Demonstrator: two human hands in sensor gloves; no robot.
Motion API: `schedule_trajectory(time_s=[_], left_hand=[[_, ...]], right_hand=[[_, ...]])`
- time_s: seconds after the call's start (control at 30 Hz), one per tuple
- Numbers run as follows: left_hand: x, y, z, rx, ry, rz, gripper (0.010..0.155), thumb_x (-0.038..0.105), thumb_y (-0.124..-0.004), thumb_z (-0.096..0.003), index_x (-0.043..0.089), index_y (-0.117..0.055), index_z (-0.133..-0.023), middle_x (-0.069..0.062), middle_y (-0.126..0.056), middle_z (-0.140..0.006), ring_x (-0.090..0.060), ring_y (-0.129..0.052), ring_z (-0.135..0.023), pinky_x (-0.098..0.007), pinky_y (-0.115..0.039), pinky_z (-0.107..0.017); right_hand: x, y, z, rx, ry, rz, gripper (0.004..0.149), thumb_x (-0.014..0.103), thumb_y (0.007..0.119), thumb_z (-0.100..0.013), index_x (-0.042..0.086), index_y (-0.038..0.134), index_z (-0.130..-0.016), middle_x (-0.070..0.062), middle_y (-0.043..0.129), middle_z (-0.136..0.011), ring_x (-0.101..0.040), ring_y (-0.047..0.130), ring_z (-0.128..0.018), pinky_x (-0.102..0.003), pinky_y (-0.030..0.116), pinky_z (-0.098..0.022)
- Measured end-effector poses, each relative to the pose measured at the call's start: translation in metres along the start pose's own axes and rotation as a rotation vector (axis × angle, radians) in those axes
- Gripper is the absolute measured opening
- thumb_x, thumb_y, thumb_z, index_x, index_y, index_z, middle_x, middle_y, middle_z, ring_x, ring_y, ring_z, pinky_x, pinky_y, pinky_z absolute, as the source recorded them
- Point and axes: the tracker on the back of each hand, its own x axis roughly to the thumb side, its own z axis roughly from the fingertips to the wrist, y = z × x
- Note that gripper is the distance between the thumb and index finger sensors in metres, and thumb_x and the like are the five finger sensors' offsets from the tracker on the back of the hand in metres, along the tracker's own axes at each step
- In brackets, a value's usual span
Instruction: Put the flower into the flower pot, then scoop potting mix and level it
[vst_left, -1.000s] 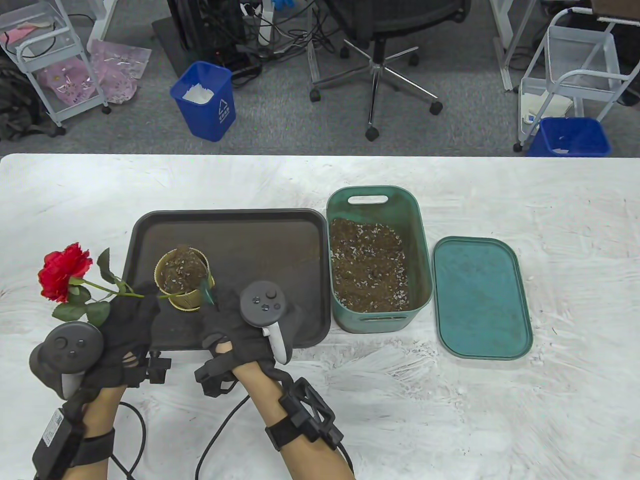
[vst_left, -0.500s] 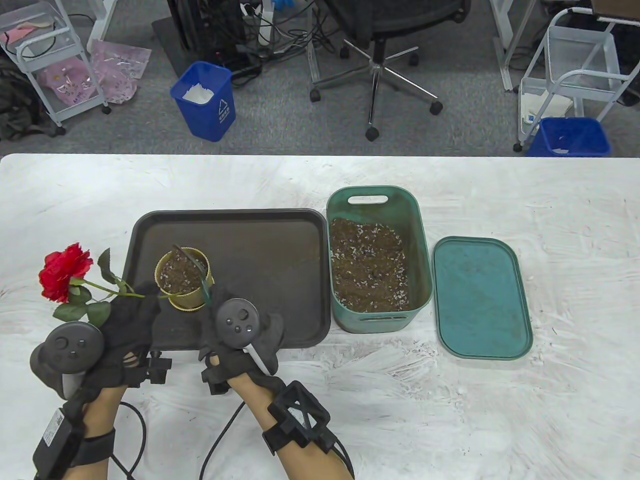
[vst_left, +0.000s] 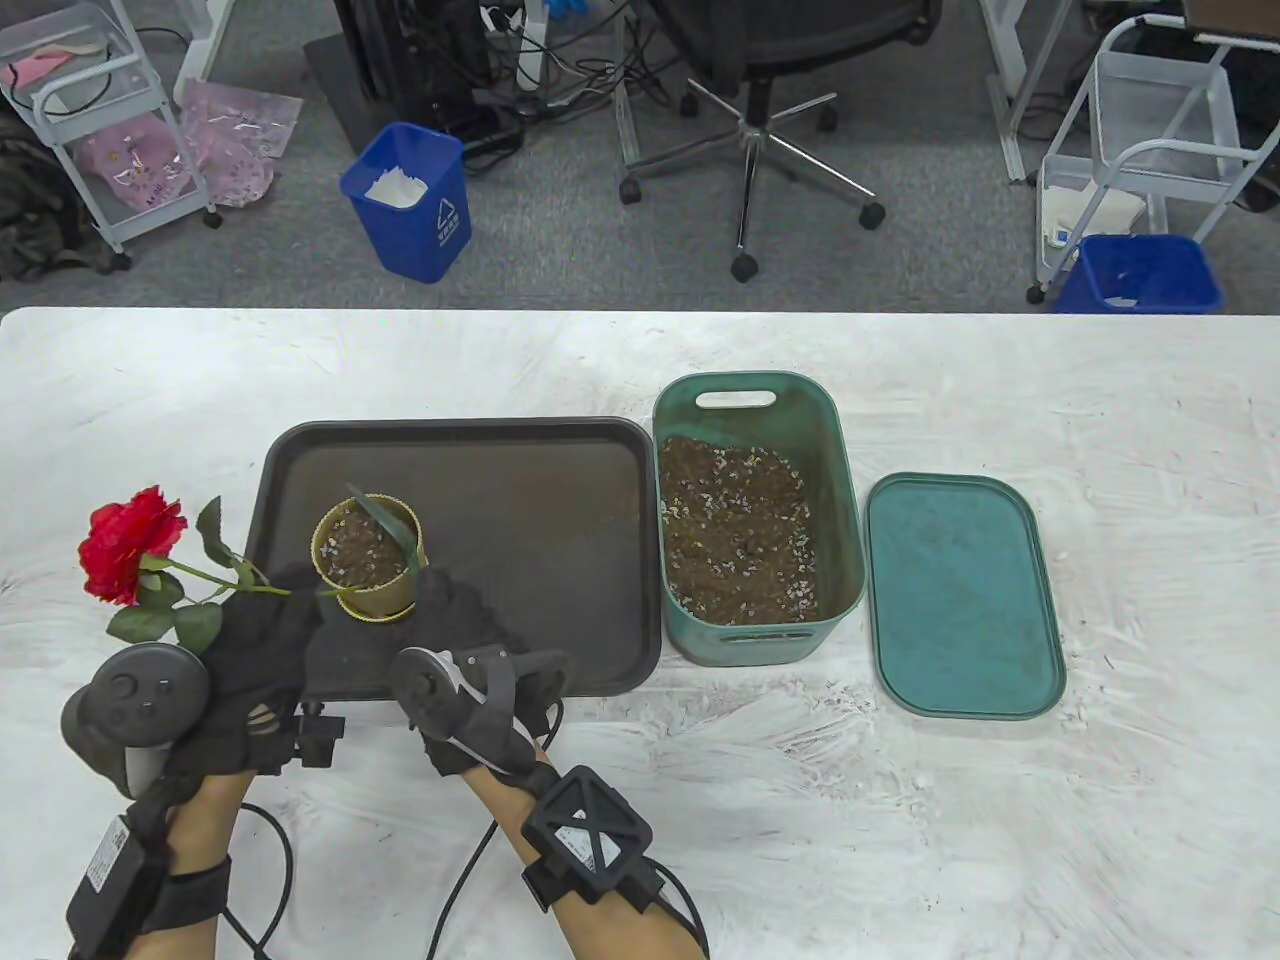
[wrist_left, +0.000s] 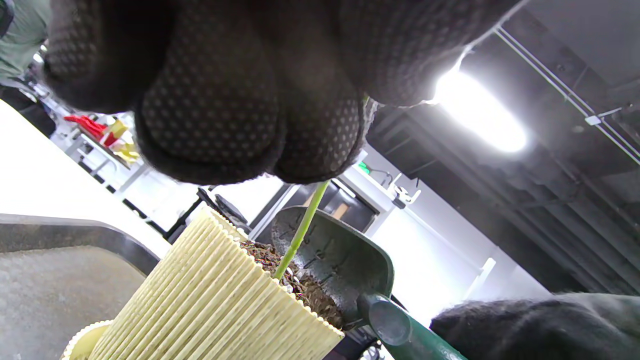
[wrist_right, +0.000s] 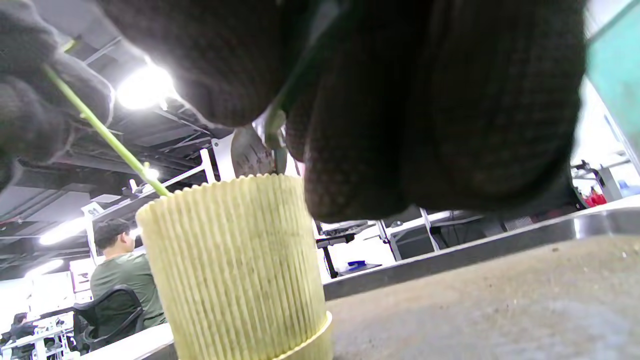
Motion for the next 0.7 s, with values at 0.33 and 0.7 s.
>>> schedule_trajectory(time_s=[0.33, 0.7], left_hand=[[0.000, 0.001, 0.000, 0.003, 0.001, -0.010, 0.046, 0.040, -0.081, -0.0386, 0.016, -0.094, -0.076, -0.002, -0.105, -0.055, -0.026, -0.109, -0.034, -0.042, -0.092, -0.035], [0.002, 0.000, 0.001, 0.001, -0.020, -0.034, 0.047, 0.040, -0.081, -0.0386, 0.016, -0.094, -0.076, -0.002, -0.105, -0.055, -0.026, -0.109, -0.034, -0.042, -0.092, -0.035]], right_hand=[[-0.004, -0.006, -0.005, -0.036, 0.017, -0.021, 0.055, 0.029, 0.085, -0.038, 0.004, 0.072, -0.086, -0.019, 0.094, -0.068, -0.028, 0.109, -0.033, -0.044, 0.099, -0.018], [-0.007, -0.112, -0.053, -0.036, 0.028, -0.078, 0.054, 0.027, 0.083, -0.036, 0.005, 0.075, -0.085, -0.019, 0.095, -0.066, -0.030, 0.108, -0.031, -0.046, 0.097, -0.017]])
